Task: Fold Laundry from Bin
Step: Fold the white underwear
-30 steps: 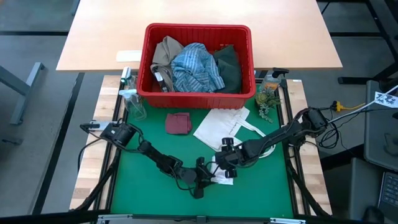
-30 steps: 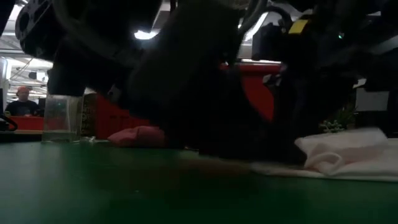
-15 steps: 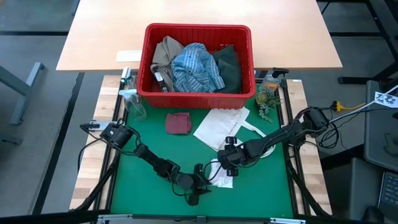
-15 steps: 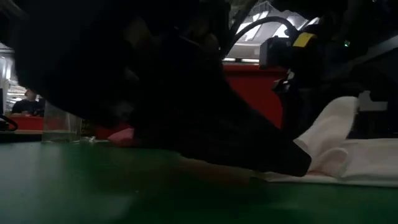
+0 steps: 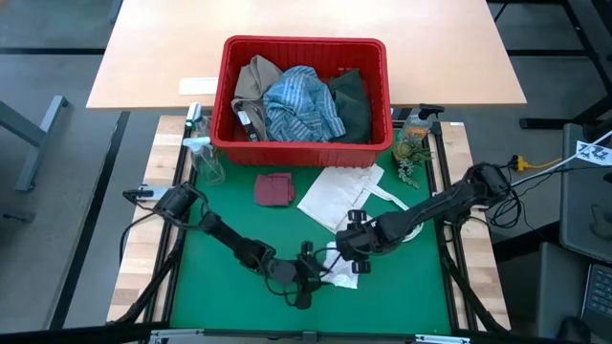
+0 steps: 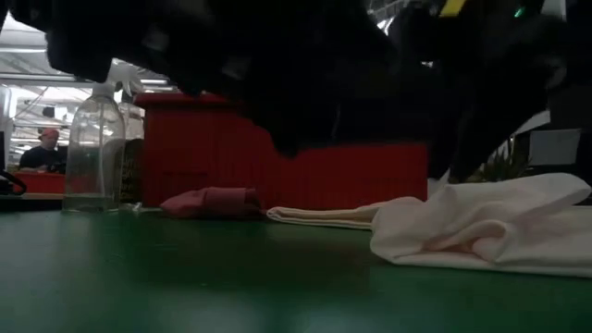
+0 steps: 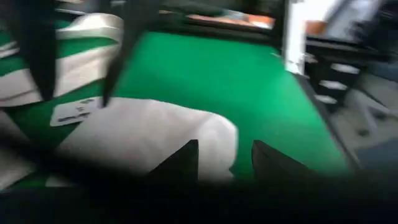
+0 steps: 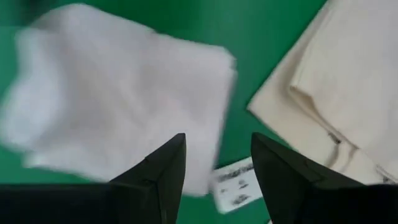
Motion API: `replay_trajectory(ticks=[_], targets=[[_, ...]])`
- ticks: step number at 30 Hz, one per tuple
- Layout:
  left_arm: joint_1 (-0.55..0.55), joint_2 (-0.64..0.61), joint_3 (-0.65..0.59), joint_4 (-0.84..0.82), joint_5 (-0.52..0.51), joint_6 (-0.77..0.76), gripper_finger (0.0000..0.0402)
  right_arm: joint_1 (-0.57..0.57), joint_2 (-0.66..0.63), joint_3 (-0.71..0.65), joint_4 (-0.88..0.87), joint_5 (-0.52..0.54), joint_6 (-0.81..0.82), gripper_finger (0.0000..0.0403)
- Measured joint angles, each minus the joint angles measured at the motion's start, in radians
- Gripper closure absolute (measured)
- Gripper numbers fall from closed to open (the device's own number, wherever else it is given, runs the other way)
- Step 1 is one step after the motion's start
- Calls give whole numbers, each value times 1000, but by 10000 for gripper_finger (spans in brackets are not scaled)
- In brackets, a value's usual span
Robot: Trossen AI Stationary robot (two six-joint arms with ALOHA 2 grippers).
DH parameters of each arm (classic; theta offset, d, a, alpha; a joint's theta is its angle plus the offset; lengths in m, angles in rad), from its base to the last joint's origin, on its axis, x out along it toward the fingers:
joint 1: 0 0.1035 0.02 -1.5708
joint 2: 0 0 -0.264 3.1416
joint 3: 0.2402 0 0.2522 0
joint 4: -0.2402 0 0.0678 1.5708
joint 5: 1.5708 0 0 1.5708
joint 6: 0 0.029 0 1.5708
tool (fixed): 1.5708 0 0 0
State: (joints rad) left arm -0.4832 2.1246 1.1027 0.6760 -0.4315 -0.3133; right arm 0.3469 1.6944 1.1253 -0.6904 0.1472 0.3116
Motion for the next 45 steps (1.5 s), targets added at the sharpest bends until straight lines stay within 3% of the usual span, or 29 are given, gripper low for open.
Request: replay_trajectory(ticks=[6, 16, 27, 32, 45], targets=[[57, 0, 0, -9, -50, -21, 258, 89, -19, 27, 47, -26, 64, 221], [143, 3, 0, -67, -10, -28, 258, 206, 37, 3, 183, 100, 111, 221], [152, 13, 1, -235, 4, -45, 257, 212, 156, 3, 192, 25, 111, 221], [155, 11, 3, -289, 4, -54, 257, 210, 158, 3, 175, -42, 97, 221], [148, -32, 0, -275, 10, -43, 257, 209, 104, 3, 152, -54, 96, 221]])
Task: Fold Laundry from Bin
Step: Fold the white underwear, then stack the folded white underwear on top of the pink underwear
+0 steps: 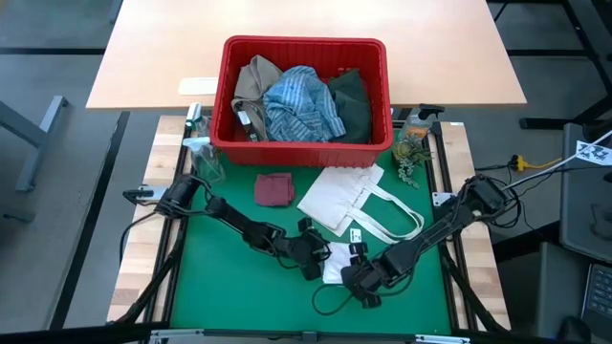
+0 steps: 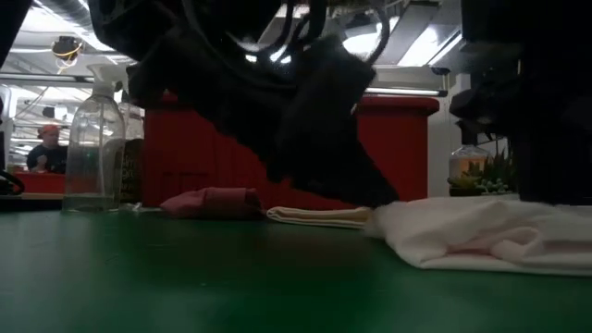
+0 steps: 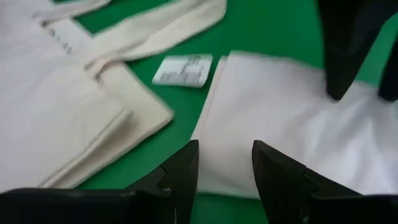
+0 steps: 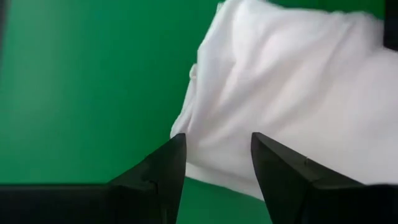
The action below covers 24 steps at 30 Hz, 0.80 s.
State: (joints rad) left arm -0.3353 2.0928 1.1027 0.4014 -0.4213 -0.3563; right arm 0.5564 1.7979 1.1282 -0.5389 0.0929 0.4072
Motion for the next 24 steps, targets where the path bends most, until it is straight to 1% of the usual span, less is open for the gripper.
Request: replay_trajectory(ticks=[5, 9, 19, 24], targets=[[-1, -50, 0, -4, 13, 0, 257, 0, -53, 0, -36, -3, -1, 221], [-6, -71, 0, 4, 19, 0, 257, 1, -71, 0, -69, -10, -1, 221], [-42, -76, 0, 9, 28, -1, 257, 1, -72, 0, -60, -85, -50, 221], [-48, -76, 0, 10, 27, -1, 257, 1, -72, 0, -57, -87, -116, 221]])
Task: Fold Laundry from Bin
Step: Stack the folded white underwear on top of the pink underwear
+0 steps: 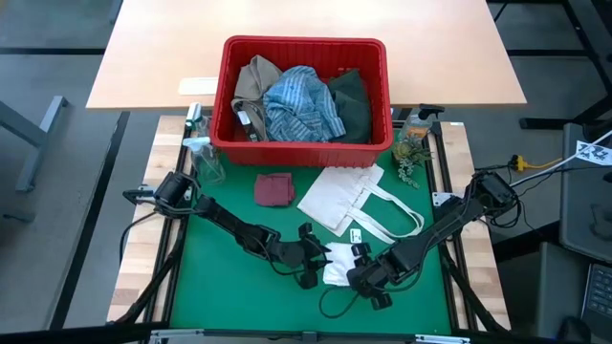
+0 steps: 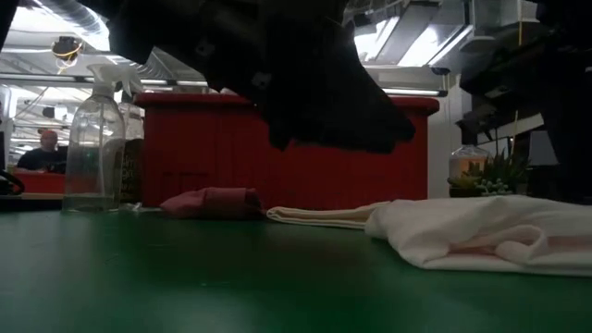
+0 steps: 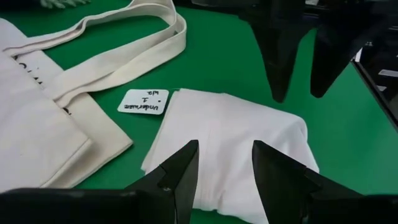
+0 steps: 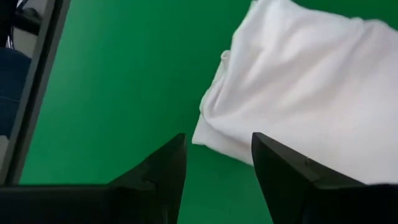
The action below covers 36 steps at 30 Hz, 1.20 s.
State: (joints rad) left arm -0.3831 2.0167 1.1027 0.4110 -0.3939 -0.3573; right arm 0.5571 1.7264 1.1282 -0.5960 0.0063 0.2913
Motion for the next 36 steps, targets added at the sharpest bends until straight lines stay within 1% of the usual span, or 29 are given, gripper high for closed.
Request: replay_trajectory(ticks=[4, 11, 13, 14, 18, 27, 30, 36], targets=[[0, 0, 0, 0, 0, -3, 257, 1, 0, 0, 24, 0, -47, 221], [0, 0, 0, 0, -1, -1, 257, 51, 17, 0, 35, 9, -150, 221], [0, 0, 0, 0, -1, 0, 257, 64, 30, 0, 51, 30, -186, 221], [0, 0, 0, 0, -1, 1, 257, 72, 37, 0, 53, 56, -193, 221], [1, 0, 0, 0, -5, 0, 257, 71, 73, 0, 72, 142, -197, 221], [1, 0, 0, 0, -6, 0, 257, 72, 164, 5, 76, 176, -197, 221], [1, 0, 0, 0, -5, 0, 257, 71, 170, 5, 78, 169, -196, 221], [0, 0, 0, 1, -4, 0, 257, 72, 172, 4, 77, 190, -195, 221]])
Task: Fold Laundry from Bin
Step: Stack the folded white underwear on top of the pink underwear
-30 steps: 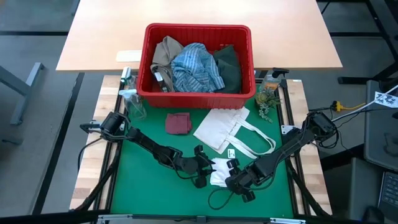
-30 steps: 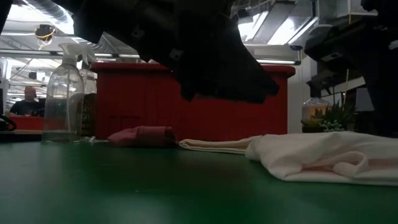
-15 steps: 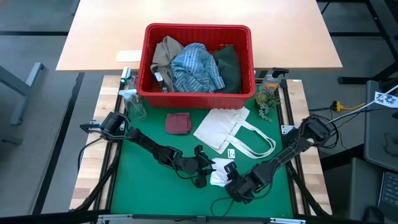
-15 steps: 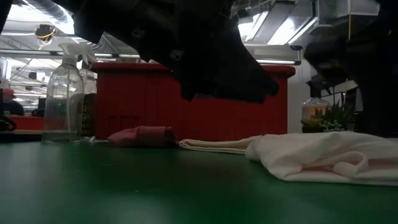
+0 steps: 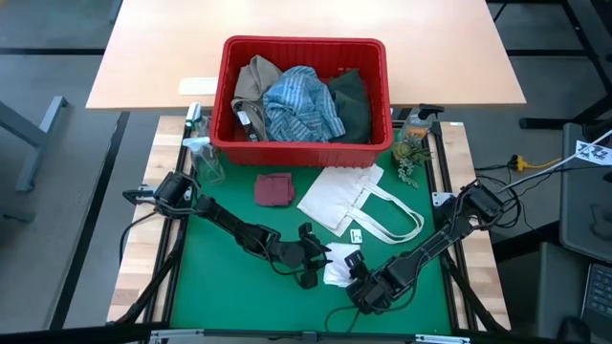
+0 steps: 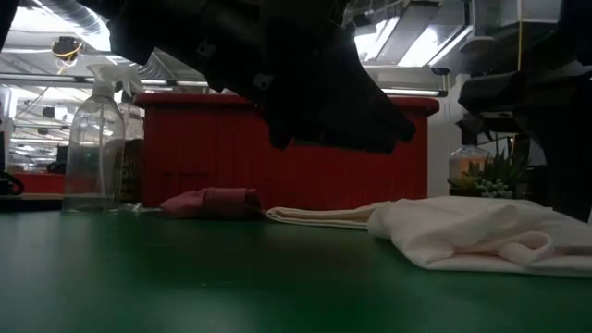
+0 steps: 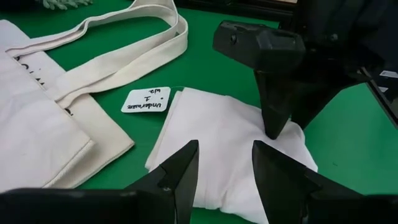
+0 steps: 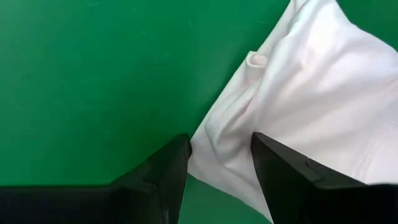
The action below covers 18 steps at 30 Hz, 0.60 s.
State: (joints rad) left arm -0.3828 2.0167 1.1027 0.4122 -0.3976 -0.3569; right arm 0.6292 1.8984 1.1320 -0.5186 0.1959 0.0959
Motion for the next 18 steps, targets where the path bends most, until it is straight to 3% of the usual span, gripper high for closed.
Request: replay_trajectory(ticks=[3, 9, 18], targets=[[0, 0, 0, 0, 51, -2, 257, 0, 1, -1, 0, 5, -1, 228], [-26, 0, 0, 0, 179, -7, 257, -5, 3, -3, 24, 34, -33, 277], [-84, 1, 0, -1, 194, 0, 257, -44, 10, -6, 124, 120, -55, 355]])
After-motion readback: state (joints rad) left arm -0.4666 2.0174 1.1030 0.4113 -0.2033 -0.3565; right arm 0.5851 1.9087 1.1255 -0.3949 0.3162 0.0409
